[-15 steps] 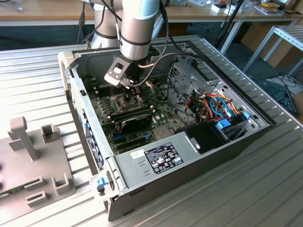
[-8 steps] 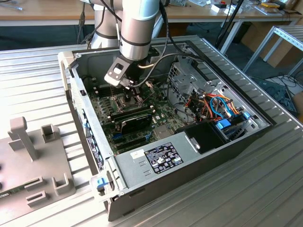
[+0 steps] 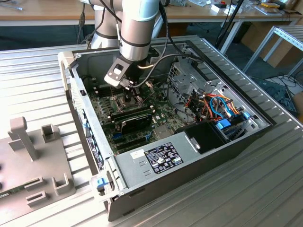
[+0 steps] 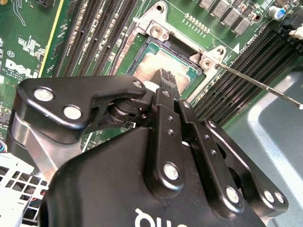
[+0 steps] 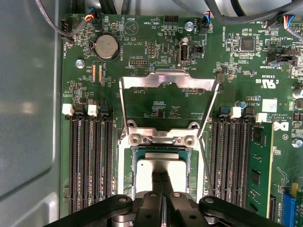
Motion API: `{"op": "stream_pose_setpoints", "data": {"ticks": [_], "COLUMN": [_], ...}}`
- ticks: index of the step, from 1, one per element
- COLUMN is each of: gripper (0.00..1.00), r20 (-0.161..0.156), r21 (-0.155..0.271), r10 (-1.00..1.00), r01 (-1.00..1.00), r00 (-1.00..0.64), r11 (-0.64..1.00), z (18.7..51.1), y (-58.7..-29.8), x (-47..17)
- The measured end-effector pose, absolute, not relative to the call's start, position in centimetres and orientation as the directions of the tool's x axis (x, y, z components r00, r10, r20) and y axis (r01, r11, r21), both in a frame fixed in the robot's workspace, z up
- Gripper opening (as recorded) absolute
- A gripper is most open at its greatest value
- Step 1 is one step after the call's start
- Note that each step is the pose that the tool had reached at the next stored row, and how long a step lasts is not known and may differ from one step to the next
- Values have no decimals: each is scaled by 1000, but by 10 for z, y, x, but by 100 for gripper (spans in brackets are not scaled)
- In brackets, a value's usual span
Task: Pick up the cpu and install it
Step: 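Place the cpu into insertion slot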
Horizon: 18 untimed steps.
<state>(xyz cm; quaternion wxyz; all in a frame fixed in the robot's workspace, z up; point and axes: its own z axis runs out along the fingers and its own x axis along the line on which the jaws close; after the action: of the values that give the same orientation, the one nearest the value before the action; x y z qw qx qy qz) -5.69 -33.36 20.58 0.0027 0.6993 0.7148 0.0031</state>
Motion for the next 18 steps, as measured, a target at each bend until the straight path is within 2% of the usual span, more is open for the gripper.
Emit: {"op": "stream_pose_setpoints", "data": {"ticks": [12,18], "gripper": [11,11], "r20": [1,1], "r21": [8,8], "r10": [1000,1000], "r01": [1000,1000], "r00": [-22,-22], "r11": [22,22], "z": [204,218], "y": [-334,-334], "x": [-57,-57]}}
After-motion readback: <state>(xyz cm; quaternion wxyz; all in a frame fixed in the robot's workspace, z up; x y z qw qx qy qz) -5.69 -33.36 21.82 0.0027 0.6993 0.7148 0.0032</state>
